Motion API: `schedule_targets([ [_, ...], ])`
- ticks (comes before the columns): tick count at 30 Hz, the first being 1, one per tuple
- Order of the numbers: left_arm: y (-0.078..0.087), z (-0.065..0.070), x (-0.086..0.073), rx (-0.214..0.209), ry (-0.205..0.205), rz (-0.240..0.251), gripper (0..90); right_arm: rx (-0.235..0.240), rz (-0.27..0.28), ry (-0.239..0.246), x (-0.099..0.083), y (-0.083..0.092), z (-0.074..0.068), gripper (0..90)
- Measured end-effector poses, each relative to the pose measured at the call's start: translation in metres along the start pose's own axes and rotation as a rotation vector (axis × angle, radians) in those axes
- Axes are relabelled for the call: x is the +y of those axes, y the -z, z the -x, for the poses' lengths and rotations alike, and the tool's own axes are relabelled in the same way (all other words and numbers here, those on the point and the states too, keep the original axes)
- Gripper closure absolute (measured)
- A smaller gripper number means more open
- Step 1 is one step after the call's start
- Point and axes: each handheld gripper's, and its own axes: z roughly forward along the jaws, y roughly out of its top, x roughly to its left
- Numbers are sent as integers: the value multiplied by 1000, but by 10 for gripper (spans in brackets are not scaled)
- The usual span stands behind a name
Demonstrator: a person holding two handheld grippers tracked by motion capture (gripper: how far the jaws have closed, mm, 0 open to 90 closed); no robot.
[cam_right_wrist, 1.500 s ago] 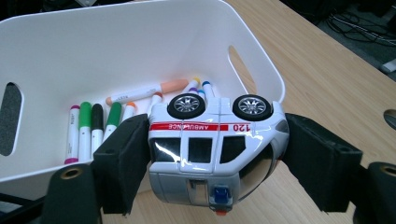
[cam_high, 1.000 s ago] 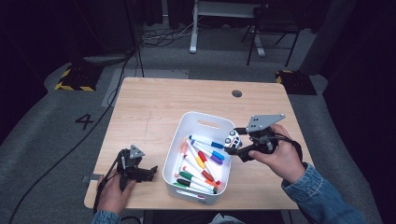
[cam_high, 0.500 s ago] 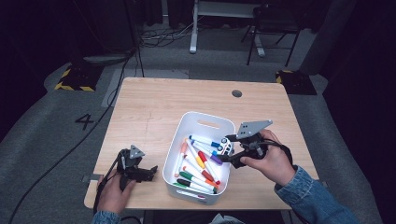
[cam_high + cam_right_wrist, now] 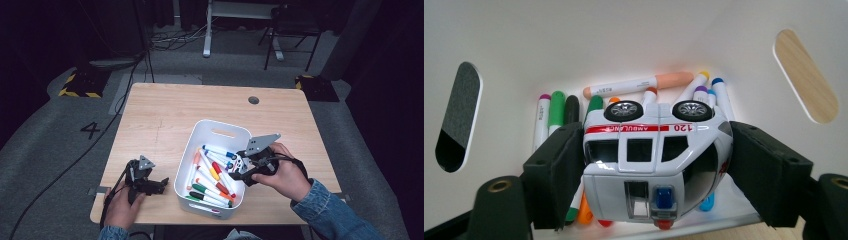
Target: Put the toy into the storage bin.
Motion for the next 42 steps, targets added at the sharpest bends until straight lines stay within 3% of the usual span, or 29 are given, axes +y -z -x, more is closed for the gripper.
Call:
schedule_targets([
  [11,0,0,0,0,0,0,1,-17,-98,54,5,-9,-6,251],
  [16,0,0,0,-1,0,1,1,-1,-152,62,8,-12,-8,249],
  [19,0,0,0,-1,1,1,1,2,-177,87,9,-13,-9,343],
  [20,0,0,0,0,0,0,1,8,-178,79,9,-13,-10,304],
  [25,0,0,0,0,0,0,1,1,-157,71,9,-11,-10,275],
  [33,0,0,0,-1,-1,0,1,-23,-73,52,9,4,-4,275],
  [38,0,0,0,-2,-1,1,1,-78,17,12,4,28,6,283],
  [42,1,0,0,1,-4,-1,1,-109,54,-32,-5,43,13,285],
])
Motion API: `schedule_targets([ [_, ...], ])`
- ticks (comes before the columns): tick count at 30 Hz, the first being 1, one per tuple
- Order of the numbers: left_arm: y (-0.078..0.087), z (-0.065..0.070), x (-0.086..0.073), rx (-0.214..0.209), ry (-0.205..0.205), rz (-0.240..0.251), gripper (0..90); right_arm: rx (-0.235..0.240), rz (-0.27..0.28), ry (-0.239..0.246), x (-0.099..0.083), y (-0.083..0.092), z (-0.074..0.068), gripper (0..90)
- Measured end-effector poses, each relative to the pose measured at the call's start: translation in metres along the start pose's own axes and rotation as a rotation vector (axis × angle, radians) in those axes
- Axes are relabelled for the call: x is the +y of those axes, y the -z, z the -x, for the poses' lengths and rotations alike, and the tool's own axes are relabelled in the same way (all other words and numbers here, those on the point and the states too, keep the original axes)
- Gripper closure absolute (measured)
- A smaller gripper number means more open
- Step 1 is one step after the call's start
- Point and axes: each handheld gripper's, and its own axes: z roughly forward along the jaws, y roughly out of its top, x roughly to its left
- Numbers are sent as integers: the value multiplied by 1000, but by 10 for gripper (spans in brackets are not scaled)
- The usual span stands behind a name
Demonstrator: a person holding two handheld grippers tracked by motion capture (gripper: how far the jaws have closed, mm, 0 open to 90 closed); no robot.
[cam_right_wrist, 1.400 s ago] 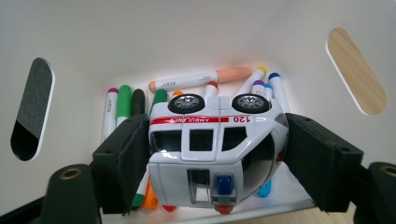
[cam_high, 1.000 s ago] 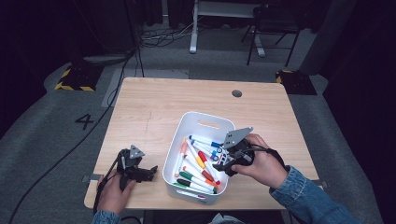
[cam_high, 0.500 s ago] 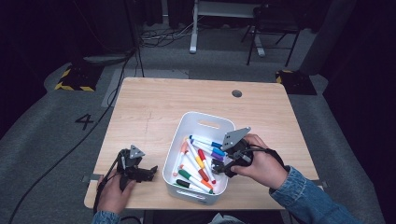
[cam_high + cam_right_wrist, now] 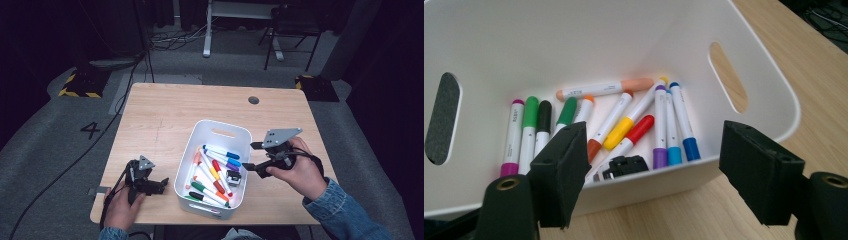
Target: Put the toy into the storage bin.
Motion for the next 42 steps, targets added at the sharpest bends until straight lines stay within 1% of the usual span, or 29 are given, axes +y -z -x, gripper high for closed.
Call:
schedule_targets([
  [3,0,0,0,-1,0,-1,1,-18,11,-30,-9,8,7,286],
  [6,0,0,0,-7,3,-3,1,-31,10,-67,-18,14,13,288],
  [9,0,0,0,-6,3,-3,1,-63,9,-84,-28,20,21,291],
  [11,0,0,0,-7,3,-3,1,-83,9,-104,-35,25,24,291],
  [12,0,0,0,-7,3,-3,1,-83,14,-121,-38,26,25,291],
  [13,0,0,0,-6,2,-2,1,-93,6,-131,-41,28,27,291],
  [14,0,0,0,-6,2,-2,1,-93,8,-130,-45,30,29,291],
  [23,0,0,0,-7,3,-3,1,-160,-19,-214,-75,45,43,290],
  [26,0,0,0,-7,3,-3,1,-177,-34,-230,-88,47,50,290],
  [27,0,0,0,-7,3,-3,1,-181,-34,-245,-92,47,51,290],
  [29,0,0,0,-7,3,-3,1,-181,-40,-251,-98,47,53,289],
  [30,0,0,0,-7,3,-3,1,-181,-39,-269,-101,46,53,289],
  [31,0,0,0,-7,3,-3,1,-181,-44,-267,-106,46,54,289],
  [34,0,0,0,-7,3,-3,1,-184,-45,-292,-115,46,55,289],
  [37,0,0,0,-7,3,-3,1,-189,-48,-296,-122,46,57,288],
  [38,0,0,0,-7,3,-4,1,-195,-46,-315,-126,45,57,287],
  [39,0,0,0,-7,3,-4,1,-200,-50,-319,-132,44,59,286],
  [40,0,0,0,-7,3,-4,1,-200,-50,-319,-132,44,59,286],
  [41,0,0,0,-7,3,-3,1,-201,-49,-335,-135,44,58,285],
  [42,0,0,0,-7,3,-3,1,-204,-52,-334,-140,44,60,283],
])
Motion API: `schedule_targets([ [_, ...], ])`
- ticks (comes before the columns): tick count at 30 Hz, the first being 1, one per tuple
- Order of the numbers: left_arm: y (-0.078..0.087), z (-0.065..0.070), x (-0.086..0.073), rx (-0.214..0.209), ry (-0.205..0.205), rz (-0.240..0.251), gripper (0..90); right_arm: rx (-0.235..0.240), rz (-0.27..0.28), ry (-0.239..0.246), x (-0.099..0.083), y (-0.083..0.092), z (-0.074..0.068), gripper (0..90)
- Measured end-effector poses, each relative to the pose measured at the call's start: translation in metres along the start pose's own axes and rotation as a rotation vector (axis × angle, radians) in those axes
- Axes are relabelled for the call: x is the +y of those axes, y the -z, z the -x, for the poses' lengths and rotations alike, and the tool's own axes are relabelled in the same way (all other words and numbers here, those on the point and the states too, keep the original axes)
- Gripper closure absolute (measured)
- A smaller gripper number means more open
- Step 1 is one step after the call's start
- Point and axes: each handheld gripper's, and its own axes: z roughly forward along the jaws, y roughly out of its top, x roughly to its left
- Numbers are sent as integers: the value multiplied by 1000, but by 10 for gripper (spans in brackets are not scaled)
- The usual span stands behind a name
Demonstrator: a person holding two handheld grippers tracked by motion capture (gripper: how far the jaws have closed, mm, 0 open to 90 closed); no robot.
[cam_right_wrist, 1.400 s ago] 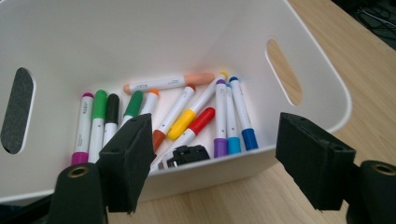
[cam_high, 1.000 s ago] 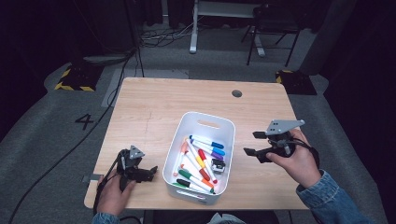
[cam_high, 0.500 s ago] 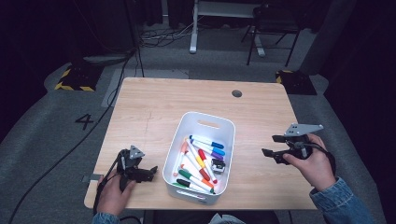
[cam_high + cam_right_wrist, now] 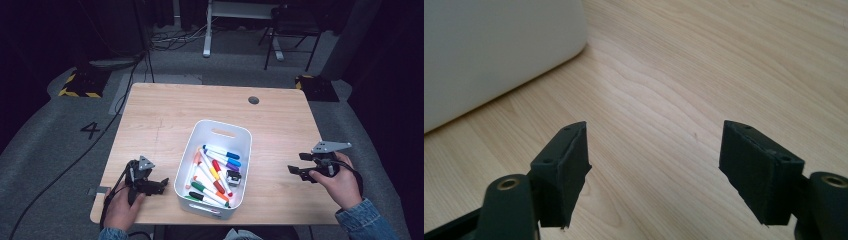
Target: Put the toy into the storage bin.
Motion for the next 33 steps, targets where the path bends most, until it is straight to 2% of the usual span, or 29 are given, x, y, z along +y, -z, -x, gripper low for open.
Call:
schedule_targets([
  [2,0,0,0,1,-1,1,1,-12,-3,-18,-8,-2,4,282],
  [12,0,0,0,1,0,0,1,-26,-17,-33,-38,-12,12,281],
  [21,0,0,0,0,0,0,1,-47,9,-38,-63,-21,15,280],
  [24,0,0,0,1,0,-1,1,-67,30,-23,-71,-28,13,275],
  [26,0,0,0,0,0,-1,1,-71,47,-22,-75,-32,12,260],
  [28,0,0,0,0,0,0,1,-73,42,-29,-79,-38,12,244],
  [30,0,0,0,0,0,0,1,-87,46,-35,-84,-43,12,176],
  [32,0,0,0,1,0,-1,1,-93,51,-43,-85,-44,11,168],
  [33,0,0,0,0,0,0,1,-95,48,-26,-85,-44,12,158],
])
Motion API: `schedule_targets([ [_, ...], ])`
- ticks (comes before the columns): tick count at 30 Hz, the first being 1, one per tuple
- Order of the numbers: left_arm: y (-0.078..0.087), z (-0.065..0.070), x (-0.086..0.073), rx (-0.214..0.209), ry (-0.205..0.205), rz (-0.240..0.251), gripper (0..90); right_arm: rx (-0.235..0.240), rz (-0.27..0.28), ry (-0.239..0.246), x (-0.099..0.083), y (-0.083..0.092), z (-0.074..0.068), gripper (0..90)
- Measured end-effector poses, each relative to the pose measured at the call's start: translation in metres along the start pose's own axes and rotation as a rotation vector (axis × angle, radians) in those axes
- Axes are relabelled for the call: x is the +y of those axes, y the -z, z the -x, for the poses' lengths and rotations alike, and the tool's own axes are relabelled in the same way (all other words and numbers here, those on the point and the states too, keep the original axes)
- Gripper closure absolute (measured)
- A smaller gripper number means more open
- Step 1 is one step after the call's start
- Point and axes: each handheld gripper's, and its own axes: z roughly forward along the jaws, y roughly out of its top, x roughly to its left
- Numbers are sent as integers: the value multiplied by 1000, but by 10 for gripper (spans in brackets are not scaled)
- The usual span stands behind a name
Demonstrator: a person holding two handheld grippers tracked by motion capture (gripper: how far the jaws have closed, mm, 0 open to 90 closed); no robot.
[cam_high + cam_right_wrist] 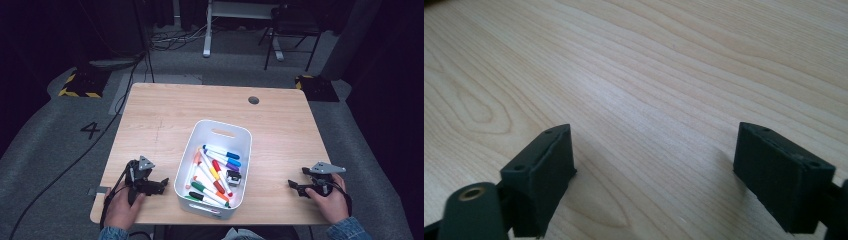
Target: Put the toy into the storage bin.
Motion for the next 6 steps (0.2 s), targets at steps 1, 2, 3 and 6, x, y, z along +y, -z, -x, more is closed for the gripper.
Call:
schedule_targets([
  [1,0,0,0,0,0,0,1,5,4,-2,0,-1,-1,149],
  [2,0,0,0,1,0,-1,1,10,-1,-5,0,-1,-1,147],
  [3,0,0,0,0,1,-1,1,10,-1,-6,0,-1,-1,146],
  [6,0,0,0,0,0,0,1,10,0,-5,0,-1,-1,144],
])
